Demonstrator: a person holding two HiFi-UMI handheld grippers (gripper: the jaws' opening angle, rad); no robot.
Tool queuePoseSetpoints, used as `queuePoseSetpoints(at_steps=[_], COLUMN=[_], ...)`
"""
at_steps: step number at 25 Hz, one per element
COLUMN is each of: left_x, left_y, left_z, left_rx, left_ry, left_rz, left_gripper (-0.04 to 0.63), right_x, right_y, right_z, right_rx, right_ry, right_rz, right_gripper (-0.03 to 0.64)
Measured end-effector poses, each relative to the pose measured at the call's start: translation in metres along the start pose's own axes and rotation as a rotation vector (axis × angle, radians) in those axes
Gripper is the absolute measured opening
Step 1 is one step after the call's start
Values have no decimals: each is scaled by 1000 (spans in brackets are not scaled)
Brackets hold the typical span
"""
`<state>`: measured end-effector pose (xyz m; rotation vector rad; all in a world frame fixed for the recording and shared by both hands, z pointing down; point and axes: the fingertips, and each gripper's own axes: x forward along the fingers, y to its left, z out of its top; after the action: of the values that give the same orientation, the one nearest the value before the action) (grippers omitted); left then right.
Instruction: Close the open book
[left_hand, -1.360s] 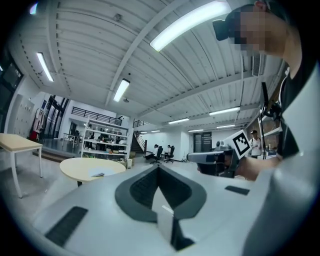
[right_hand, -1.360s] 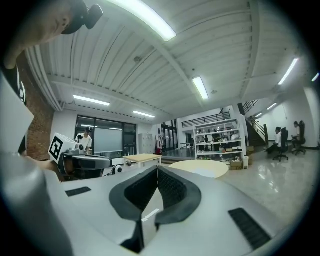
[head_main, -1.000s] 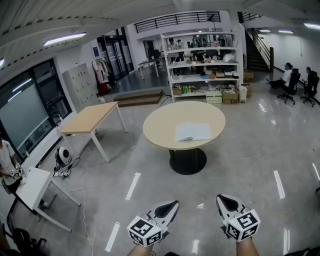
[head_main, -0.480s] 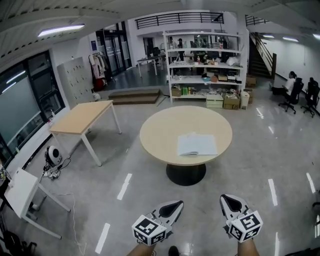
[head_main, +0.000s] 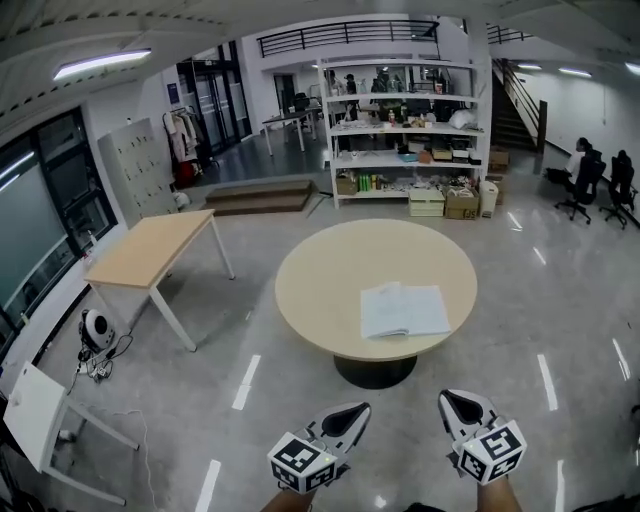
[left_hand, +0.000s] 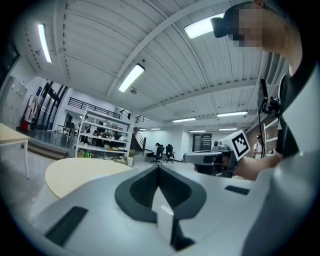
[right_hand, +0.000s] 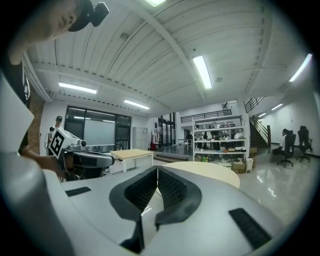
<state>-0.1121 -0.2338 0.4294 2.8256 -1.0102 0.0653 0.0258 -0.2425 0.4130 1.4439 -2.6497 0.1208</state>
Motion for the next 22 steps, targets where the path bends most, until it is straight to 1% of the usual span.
queuePoseSetpoints(at_steps=[3,7,11,16,19,22], left_x=[23,63,119,201,246,279], left_y=[25,65,104,155,175,191], left_z=[2,3,11,20,29,37], left_rx=[8,4,17,16,12,17], left_ry=[8,15,23,28,32,28], left_rz=[-7,14,45,88,103,115], left_gripper=[-8,-8,-8,-8,-8,-8], right_x=[32,79,128,186,213,238], right_y=[-19,-56,-114,-190,-232,-263], right_z=[0,2,8,24,36,40], right_rx=[8,3,22,3,-11,-13], right_ry=[2,-2,-19,-37,-36,-34], right_rz=[1,19,39,85,111,130], right_gripper=[0,0,0,0,0,0])
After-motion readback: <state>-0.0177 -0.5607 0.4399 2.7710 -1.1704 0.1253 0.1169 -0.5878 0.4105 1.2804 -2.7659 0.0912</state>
